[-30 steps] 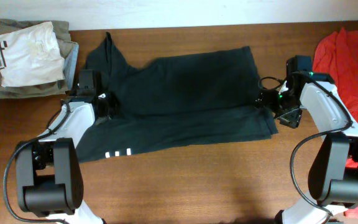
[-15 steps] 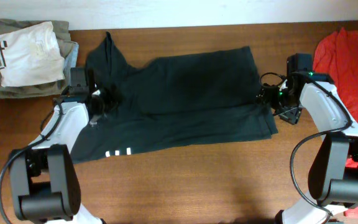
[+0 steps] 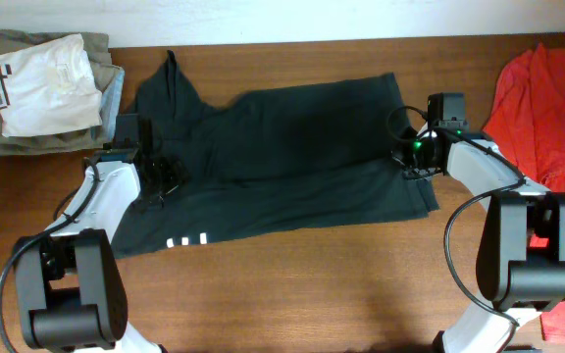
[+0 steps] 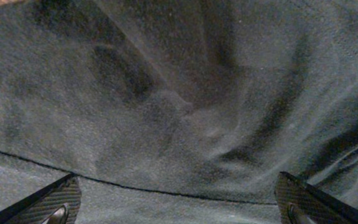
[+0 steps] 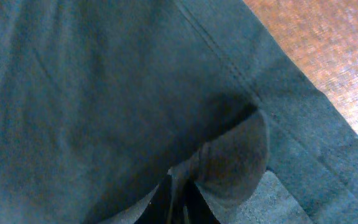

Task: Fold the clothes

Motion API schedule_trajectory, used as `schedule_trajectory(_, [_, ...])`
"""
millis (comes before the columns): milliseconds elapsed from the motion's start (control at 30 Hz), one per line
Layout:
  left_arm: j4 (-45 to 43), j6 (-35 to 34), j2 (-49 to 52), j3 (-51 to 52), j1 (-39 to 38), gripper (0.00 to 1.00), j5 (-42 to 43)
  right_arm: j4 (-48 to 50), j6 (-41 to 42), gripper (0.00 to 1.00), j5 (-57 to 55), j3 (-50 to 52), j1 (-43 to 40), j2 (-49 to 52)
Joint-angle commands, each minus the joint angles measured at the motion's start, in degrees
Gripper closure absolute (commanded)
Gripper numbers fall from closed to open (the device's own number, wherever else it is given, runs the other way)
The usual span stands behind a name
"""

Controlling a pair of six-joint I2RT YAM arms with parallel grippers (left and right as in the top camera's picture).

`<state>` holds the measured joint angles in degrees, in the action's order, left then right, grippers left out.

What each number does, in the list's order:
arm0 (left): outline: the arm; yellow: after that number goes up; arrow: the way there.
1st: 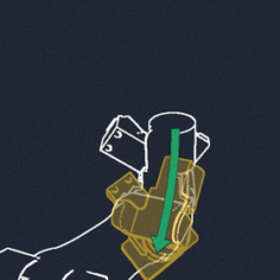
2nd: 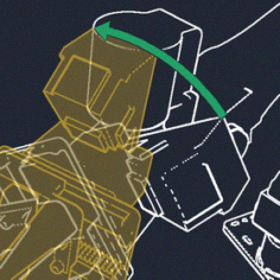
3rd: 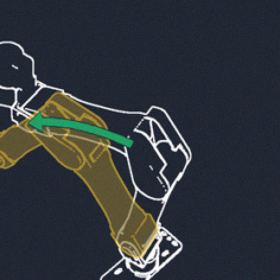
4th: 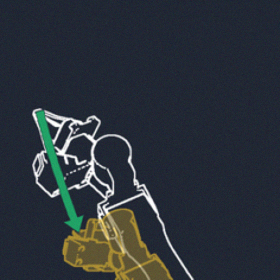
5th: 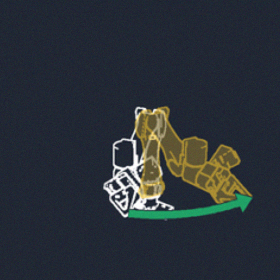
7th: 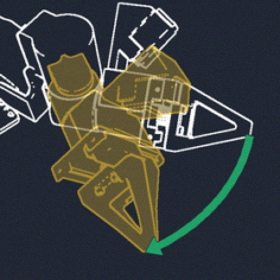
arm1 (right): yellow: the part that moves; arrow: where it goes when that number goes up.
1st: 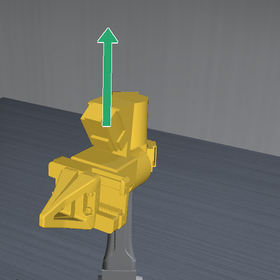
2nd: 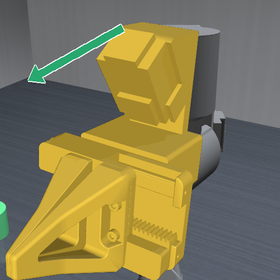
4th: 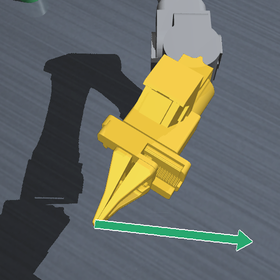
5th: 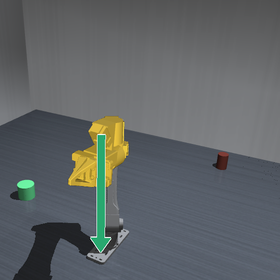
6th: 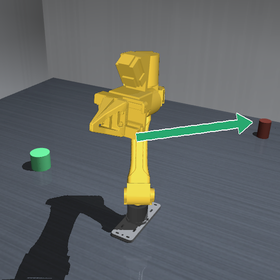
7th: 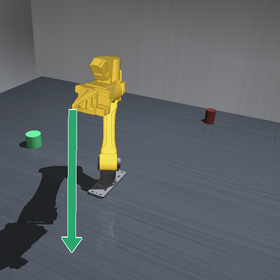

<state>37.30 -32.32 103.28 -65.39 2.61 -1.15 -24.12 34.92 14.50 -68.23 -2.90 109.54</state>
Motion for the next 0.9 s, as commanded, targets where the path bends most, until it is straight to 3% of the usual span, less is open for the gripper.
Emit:
schedule_trajectory(0, [0.0, 1.2, -1.1, 0.0, 0.2, 0.01, -1.7, 7.2, 1.6, 0.84, -0.1, -0.2, 0.3, 0.5])
schedule_trajectory(67, [-0.2, 1.2, -1.1, 0.0, 0.2, 0.01, -1.7, 11.7, 1.6, 0.81, -1.6, -0.2, 0.3, 0.5])
schedule_trajectory(100, [-0.5, 1.2, -1.1, 0.0, 0.2, 0.01, -1.7, 12.4, 1.6, 0.74, -3.4, -0.2, 0.3, 0.5])
schedule_trajectory(133, [-0.6, 1.2, -1.1, 0.0, 0.2, 0.01, -1.7, 12.2, 1.4, 0.45, -4.0, -0.2, 0.3, 0.5])
schedule_trajectory(167, [-0.8, 2.3, -1.1, 0.0, 0.2, 0.01, -1.7, 11.9, -1.1, 0.07, -4.0, -0.3, 0.2, 0.4])
schedule_trajectory(200, [-1.0, 4.9, -1.5, -0.8, 0.2, 0.01, -1.7, 9.3, -4.9, 0.07, -4.0, -1.6, -0.2, 0.0])
schedule_trajectory(267, [3.3, 8.9, -6.1, -5.5, 0.2, 0.01, -0.3, -10.2, -6.7, 0.28, -3.9, -10.8, -3.1, -3.5])
schedule_trajectory(300, [4.1, 10.8, -8.3, -6.0, 0.2, 0.02, 2.1, -17.2, -9.8, 0.32, -2.3, -13.9, -3.5, -4.3])
schedule_trajectory(333, [5.3, 11.0, -9.4, -6.0, 0.0, 0.16, 4.6, -22.1, -12.6, 0.35, 0.0, -15.5, -3.5, -4.4])
schedule_trajectory(400, [8.9, 11.5, -8.0, -5.9, -1.0, 0.3, 6.3, -29.9, -18.4, 0.42, 1.8, -14.8, -2.4, -4.0])
schedule_trajectory(433, [9.9, 11.6, -6.0, -5.9, -1.2, 0.43, 6.3, -29.9, -18.6, 0.51, 1.5, -12.6, -1.4, -4.0])
schedule_trajectory(467, [10.9, 11.6, -2.8, -5.9, -1.2, 0.64, 6.3, -29.1, -18.6, 0.64, 1.4, -9.6, -0.3, -3.8])
schedule_trajectory(500, [12.7, 11.5, 0.2, -5.9, -1.2, 0.71, 6.4, -29.0, -18.4, 0.68, 1.4, -7.7, 0.2, -3.6])
schedule_trajectory(600, [16.0, 11.4, 6.1, -5.9, -1.0, 0.8, 6.3, -27.0, -18.3, 0.85, 1.1, -2.2, 0.1, -2.8])
schedule_trajectory(867, [23.6, 7.5, 10.0, -5.9, 7.5, 0.83, 0.9, -23.6, -6.9, 0.96, -7.6, 6.7, 0.0, -2.6])
